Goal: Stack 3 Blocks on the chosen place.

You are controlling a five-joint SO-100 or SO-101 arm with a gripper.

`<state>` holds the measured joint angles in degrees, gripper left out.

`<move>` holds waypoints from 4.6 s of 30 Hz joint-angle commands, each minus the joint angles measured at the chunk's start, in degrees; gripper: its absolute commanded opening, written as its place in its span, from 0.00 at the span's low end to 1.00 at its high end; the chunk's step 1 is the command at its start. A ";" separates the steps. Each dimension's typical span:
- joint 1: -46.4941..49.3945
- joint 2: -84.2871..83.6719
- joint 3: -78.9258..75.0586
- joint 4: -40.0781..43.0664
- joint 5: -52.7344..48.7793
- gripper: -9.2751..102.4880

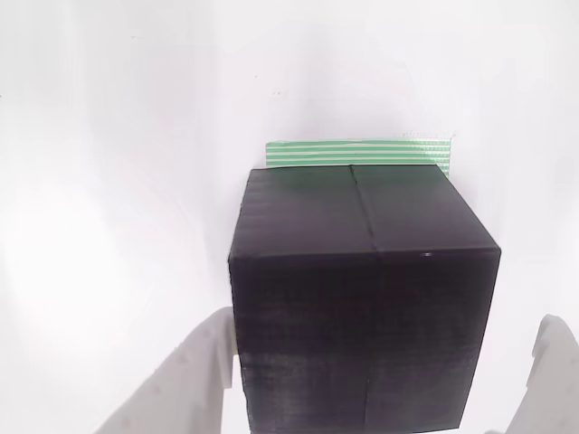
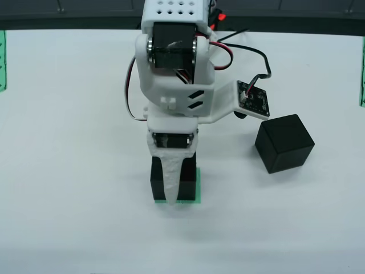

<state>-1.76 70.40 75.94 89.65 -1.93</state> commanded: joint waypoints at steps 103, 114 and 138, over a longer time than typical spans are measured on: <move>-34.01 21.27 12.48 0.44 15.21 0.47; -36.39 11.25 6.77 0.44 15.12 0.47; -38.06 3.16 2.81 0.44 15.21 0.29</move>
<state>-39.38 73.21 80.51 89.56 12.83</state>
